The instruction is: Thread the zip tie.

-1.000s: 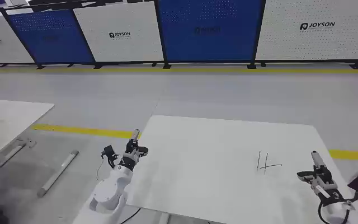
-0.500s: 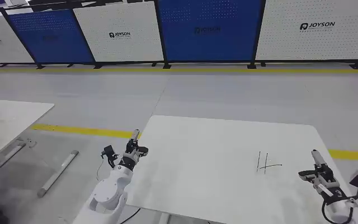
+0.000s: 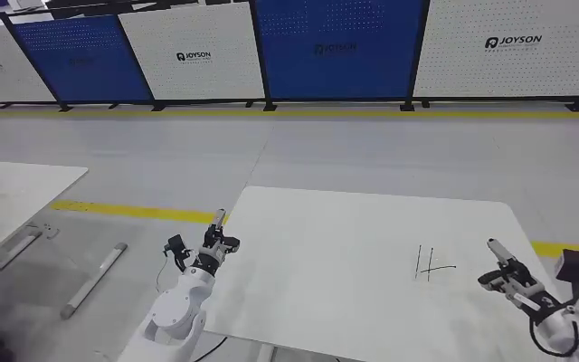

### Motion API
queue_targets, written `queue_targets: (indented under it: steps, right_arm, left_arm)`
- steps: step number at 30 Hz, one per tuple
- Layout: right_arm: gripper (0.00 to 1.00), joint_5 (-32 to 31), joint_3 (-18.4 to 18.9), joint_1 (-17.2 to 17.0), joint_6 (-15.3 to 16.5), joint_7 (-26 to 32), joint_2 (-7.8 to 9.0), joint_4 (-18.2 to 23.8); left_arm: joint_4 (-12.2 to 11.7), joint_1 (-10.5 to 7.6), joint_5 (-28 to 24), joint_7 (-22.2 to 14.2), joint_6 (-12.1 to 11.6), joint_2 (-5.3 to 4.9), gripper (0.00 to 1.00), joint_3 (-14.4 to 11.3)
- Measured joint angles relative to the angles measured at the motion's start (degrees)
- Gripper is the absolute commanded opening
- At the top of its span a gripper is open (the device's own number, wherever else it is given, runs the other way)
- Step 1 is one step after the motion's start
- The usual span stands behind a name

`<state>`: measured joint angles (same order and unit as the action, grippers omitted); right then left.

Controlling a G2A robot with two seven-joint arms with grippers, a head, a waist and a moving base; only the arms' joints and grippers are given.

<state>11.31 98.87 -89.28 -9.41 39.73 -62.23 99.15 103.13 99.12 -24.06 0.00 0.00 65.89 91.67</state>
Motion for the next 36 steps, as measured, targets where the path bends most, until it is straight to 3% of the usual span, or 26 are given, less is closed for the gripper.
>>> queue_targets:
  steps: [6,22,25,28,33,36]
  right_arm:
    - [1.00,3.1,-0.9,5.1,-0.9,15.0,0.78,-5.0]
    - [1.00,2.8,-0.4,5.3,-1.3,12.5,0.84,-4.9]
    - [1.00,2.7,1.7,8.7,-4.3,13.7,1.42,-6.3]
    - [1.00,0.1,1.2,12.0,-6.7,15.2,1.97,-7.9]
    - [1.00,-4.0,-2.6,18.1,-10.1,17.8,2.56,-13.7]
    - [1.00,-7.7,-6.3,22.1,-10.1,20.6,2.84,-18.7]
  left_arm:
    - [0.0,0.00,0.0,0.0,0.0,0.00,1.00,0.0]
    - [0.0,0.00,0.0,0.0,0.0,0.00,1.00,0.0]
    - [0.0,0.00,0.0,0.0,0.0,0.00,1.00,0.0]
    - [0.0,0.00,0.0,0.0,0.0,0.00,1.00,0.0]
    - [0.0,0.00,0.0,0.0,0.0,0.00,1.00,0.0]
    - [0.0,0.00,0.0,0.0,0.0,0.00,1.00,0.0]
